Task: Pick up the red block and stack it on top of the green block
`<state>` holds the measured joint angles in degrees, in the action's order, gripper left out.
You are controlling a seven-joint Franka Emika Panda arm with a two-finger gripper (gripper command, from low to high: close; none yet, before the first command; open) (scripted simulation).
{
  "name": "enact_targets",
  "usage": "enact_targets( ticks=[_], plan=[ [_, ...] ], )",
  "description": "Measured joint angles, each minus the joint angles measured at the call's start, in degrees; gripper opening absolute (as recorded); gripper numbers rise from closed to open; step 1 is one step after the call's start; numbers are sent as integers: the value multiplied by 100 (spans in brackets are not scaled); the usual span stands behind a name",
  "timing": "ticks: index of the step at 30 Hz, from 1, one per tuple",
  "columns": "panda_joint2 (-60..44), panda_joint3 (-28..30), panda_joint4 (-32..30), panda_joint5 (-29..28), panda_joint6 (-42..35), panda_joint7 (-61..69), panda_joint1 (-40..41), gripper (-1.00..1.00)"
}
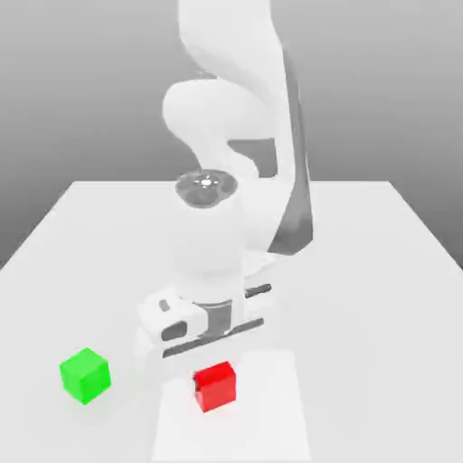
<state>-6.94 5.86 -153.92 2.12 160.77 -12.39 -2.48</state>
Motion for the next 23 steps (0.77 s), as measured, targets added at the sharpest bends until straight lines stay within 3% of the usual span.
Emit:
enact_targets(
  ticks=[13,15,19,20,23],
  plan=[
    [707,869,194,-211,-895,-1444,1720,-100],
    [557,833,226,-125,-781,-1507,2107,-100],
    [-200,563,271,320,-91,-1226,2094,-100],
    [-342,508,279,405,40,-1165,2128,100],
    [-342,508,279,405,40,-1165,2128,100]
  ],
)
